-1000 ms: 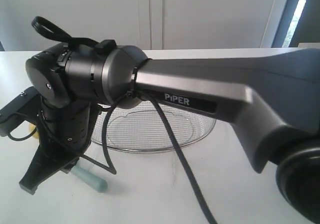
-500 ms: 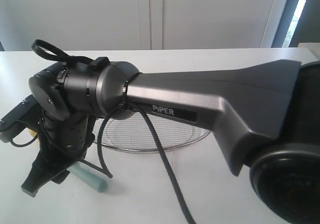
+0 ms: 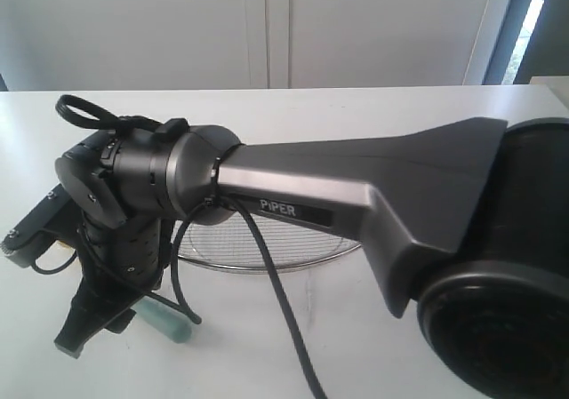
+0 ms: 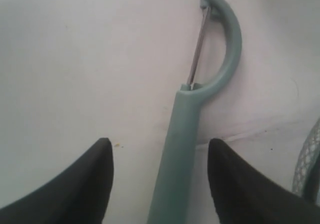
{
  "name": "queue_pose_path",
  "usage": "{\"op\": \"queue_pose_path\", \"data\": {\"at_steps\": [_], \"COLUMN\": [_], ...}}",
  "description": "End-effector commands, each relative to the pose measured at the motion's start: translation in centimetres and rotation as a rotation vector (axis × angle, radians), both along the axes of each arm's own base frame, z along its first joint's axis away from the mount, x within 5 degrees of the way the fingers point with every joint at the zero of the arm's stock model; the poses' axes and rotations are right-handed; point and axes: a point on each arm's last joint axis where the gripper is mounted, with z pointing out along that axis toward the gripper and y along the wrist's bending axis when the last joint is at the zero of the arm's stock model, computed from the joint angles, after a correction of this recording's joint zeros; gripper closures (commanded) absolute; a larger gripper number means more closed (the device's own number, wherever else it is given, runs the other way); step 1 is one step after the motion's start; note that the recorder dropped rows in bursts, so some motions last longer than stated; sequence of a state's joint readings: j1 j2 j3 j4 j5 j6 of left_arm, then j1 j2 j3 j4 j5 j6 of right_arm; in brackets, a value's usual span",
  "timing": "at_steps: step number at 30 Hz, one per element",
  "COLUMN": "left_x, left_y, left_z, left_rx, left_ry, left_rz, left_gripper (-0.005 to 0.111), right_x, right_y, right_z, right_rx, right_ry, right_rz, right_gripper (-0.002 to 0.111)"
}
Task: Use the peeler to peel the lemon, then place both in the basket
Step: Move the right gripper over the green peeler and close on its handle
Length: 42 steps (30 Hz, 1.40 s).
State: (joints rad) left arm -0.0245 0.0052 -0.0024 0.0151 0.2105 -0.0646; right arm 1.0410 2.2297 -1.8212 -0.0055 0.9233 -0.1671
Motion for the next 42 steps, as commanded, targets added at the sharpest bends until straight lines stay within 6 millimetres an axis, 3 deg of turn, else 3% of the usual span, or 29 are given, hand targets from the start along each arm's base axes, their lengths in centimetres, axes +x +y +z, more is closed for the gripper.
{"op": "queue_pose_path", "data": {"at_steps": [1, 7, 21, 42], "left_x": [0.0, 0.0, 0.0, 0.0], "left_y": [0.0, 0.0, 0.0, 0.0], "left_z": [-0.1, -0.1, -0.1, -0.1], "left_rx": [-0.002, -0.002, -0.002, -0.002], "left_ry": [-0.003, -0.003, -0.003, -0.003], "left_rz": [0.0, 0.0, 0.0, 0.0], "left_gripper": [0.107, 0.107, 0.107, 0.107], "right_x": [0.1, 0.2, 0.5, 0.5], "right_y": [0.0, -0.1, -0.1, -0.1], "right_z": [-0.8, -2.3, -3.1, -3.1], "right_rx": [-0.036, -0.088, -0.115, -0.106], "right_ry": [-0.01, -0.008, -0.024, -0.023], "right_rz": [0.022, 0.03, 0.039, 0.034], "right_gripper": [0.054, 0.054, 0.054, 0.054]}}
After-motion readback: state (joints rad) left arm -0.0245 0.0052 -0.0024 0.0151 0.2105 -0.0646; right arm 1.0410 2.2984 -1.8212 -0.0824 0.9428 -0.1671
